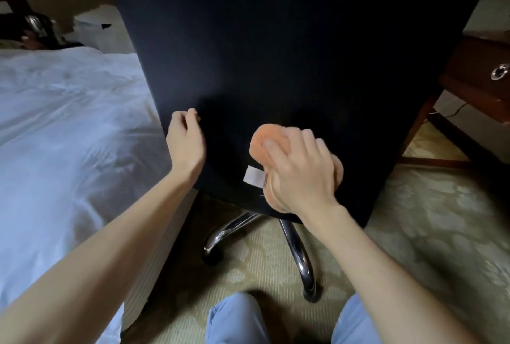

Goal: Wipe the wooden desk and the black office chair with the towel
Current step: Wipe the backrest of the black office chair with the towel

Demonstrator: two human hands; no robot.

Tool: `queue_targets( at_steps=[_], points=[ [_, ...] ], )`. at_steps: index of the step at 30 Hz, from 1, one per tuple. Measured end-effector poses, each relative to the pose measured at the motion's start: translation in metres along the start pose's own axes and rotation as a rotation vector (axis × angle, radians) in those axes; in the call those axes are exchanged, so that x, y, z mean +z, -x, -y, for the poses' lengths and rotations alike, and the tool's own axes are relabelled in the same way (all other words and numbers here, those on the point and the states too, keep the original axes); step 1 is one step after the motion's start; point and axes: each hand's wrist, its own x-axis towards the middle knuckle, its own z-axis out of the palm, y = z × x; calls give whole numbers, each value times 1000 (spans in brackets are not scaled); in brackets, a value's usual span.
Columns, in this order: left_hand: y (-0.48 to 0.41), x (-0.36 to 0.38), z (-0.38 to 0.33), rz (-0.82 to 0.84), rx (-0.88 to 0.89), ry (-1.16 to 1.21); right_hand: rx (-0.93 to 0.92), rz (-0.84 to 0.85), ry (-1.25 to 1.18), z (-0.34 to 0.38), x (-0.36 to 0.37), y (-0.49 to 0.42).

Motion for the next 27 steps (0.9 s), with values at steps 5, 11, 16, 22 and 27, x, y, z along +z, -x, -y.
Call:
queue_targets(
  at_steps=[5,11,16,22,27],
  points=[
    [12,0,-42,-45,177,92,-241,720,9,30,13,32],
    [9,17,-111,-275,-48,348,-114,298,-198,4,-19,32],
    [7,42,-142,-70,-355,491,1,-79,-272,-29,-85,2],
    [-54,50,-103,1,-404,483,104,-191,-251,-63,-123,-14],
    [-22,-9,-146,195,-350,477,96,-236,-276,-58,-131,-26]
  ],
)
